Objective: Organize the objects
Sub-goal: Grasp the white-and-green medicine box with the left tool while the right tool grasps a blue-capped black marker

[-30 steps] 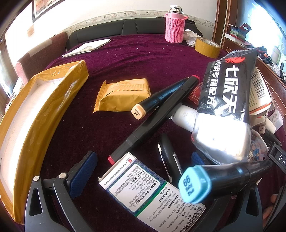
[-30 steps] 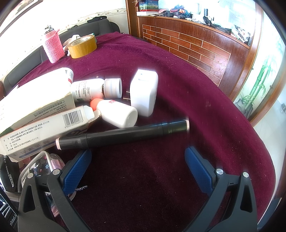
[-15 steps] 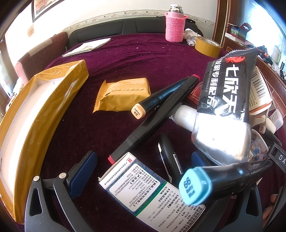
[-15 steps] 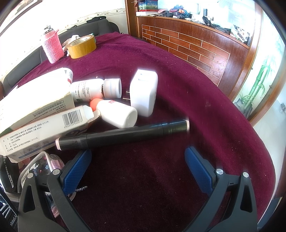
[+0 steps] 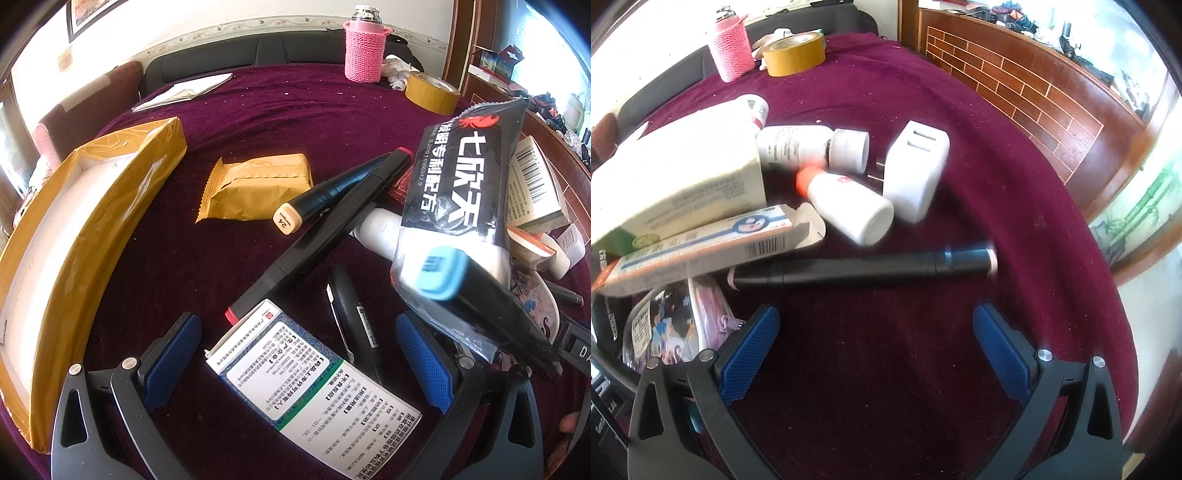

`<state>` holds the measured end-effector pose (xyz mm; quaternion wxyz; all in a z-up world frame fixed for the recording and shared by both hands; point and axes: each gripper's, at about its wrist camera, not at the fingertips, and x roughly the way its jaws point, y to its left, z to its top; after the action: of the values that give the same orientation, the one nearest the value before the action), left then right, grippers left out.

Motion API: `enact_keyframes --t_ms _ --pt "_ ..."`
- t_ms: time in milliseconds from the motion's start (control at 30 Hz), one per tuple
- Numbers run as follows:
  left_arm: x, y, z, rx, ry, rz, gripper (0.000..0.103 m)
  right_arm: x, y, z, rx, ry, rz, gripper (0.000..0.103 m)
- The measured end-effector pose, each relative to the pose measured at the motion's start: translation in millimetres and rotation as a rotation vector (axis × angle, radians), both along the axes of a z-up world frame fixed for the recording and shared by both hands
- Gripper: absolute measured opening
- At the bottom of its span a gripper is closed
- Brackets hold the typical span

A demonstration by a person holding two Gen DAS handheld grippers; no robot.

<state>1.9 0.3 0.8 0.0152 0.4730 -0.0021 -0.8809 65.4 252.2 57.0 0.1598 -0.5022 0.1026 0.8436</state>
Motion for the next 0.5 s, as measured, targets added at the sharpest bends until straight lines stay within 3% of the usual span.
enact_keyframes --t_ms 100,133,233,300,400,433,500 --pt "4 -6 3 0.042 -0.011 -0.057 0.101 5 -5 0 0.045 0.026 0.022 0.103" --pt "11 -14 8 0.108 -0.010 -0.093 0.101 6 -6 1 0.061 0.015 0.039 0.103" --pt "36 -39 32 0.189 0.060 -0.157 0.101 22 -6 14 0.110 0.021 0.026 0.103" --pt "57 -58 58 0.189 0.173 -0.190 0.101 42 -6 31 0.169 0.096 0.020 0.103" --pt "81 -83 91 0.199 0.333 -0.205 0.102 75 -11 69 0.239 0.298 0.021 0.103" --pt "85 -89 98 0.200 0.363 -0.205 0.102 91 -14 84 0.233 0.418 0.029 0.103" --pt "81 -96 101 0.219 0.348 -0.214 0.102 99 -20 91 0.219 0.495 0.053 0.103"
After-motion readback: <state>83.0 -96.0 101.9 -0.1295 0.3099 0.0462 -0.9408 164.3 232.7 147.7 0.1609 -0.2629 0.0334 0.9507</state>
